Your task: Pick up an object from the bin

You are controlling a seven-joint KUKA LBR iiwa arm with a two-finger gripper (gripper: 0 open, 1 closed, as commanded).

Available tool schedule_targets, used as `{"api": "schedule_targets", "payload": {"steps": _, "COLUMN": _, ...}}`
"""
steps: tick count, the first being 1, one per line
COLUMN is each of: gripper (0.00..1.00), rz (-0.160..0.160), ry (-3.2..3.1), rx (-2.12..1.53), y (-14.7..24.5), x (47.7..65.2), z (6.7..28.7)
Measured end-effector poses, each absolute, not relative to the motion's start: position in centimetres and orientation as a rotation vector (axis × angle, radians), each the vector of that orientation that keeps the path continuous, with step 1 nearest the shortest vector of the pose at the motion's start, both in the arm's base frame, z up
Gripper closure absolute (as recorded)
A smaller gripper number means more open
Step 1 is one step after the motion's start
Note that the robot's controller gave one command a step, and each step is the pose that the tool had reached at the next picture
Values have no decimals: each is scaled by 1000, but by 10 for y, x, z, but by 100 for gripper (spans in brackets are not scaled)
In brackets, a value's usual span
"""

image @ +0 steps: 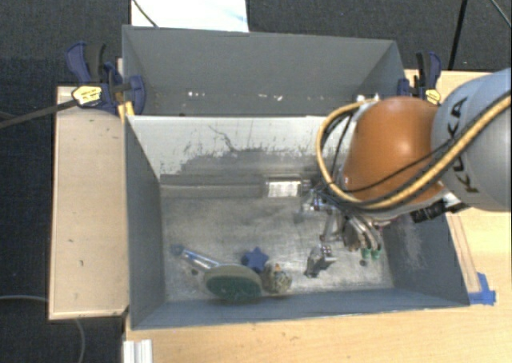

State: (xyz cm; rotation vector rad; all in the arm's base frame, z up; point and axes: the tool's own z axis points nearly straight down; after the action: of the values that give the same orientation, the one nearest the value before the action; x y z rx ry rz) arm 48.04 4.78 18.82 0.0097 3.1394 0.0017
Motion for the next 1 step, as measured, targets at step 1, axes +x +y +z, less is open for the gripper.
{"api": "schedule_targets", "payload": {"steps": 1, "gripper": 0, "rz": 3, "ry": 3061, "rx": -687, "y": 91, "x": 548, "z": 140}}
